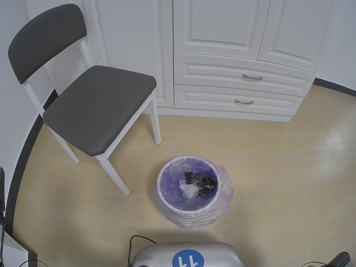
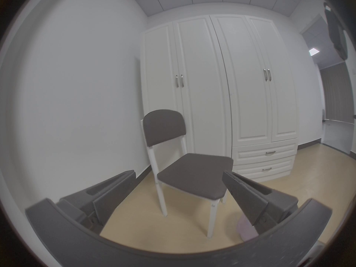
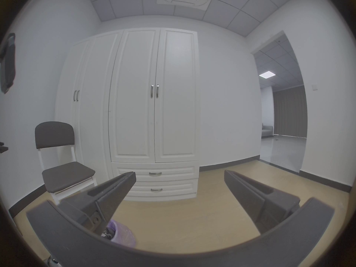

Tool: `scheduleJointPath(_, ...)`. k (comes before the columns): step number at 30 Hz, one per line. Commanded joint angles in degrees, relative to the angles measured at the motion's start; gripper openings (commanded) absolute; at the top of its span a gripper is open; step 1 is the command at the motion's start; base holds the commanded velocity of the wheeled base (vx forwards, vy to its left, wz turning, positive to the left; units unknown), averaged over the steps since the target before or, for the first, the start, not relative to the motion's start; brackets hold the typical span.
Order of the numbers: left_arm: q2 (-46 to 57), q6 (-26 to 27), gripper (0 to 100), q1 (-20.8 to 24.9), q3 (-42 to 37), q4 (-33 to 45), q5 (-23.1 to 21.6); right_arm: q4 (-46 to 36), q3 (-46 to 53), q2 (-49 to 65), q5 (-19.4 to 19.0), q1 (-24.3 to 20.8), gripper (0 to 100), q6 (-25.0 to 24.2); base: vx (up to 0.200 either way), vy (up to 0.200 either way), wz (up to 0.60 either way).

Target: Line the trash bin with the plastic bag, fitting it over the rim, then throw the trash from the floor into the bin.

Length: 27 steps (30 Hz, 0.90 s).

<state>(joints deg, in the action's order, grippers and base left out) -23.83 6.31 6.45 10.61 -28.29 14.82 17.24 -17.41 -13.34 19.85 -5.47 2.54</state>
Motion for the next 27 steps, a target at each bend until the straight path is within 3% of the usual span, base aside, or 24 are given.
scheduleJointPath(1, 18.3, -1.7, 100, -5.9, -10.1, 6.8, 0.0, -2.9, 11.4, 13.3, -4.6, 5.5, 100, -3.0, 0.0, 0.0, 0.0)
scheduleJointPath(3, 20.9, -2.9, 100, -7.4, -10.5, 10.2, -0.1, -2.8, 14.2, 13.3, -6.7, 5.5, 100, -1.7, 0.0, 0.0, 0.0)
scheduleJointPath(7, 21.4, -8.3, 100, -7.7, -10.5, 17.0, 0.3, -4.3, 17.4, 13.3, -7.2, 5.5, 100, -0.4, 0.0, 0.0, 0.0)
scheduleJointPath(9, 21.7, -10.8, 100, -7.7, -10.6, 20.8, 0.6, -9.5, 17.4, 13.3, -7.3, 5.5, 100, -0.2, 0.0, 0.0, 0.0)
scheduleJointPath(12, 22.9, -10.7, 100, -7.2, -10.6, 23.8, 0.7, -13.4, 17.4, 13.3, -7.5, 5.6, 100, -0.2, 0.0, 0.0, 0.0)
scheduleJointPath(15, 23.7, -10.6, 100, -6.9, -10.6, 24.5, 0.8, -13.1, 17.4, 13.3, -12.5, 5.6, 100, -0.2, 0.0, 0.0, 0.0)
scheduleJointPath(20, 23.7, -8.1, 100, -6.9, -10.6, 24.5, -0.6, -13.3, 17.4, 13.3, -14.9, 5.6, 100, -0.5, 0.0, 0.0, 0.0)
scheduleJointPath(23, 23.7, -7.3, 100, -6.8, -10.6, 25.3, -3.3, -19.0, 17.0, 13.3, -20.6, 5.6, 100, -2.8, 0.0, 0.0, 0.0)
scheduleJointPath(27, 23.7, -9.8, 100, -6.8, -10.5, 25.6, -6.2, -17.2, 17.3, 13.3, -20.2, 5.5, 100, -3.0, 0.0, 0.0, 0.0)
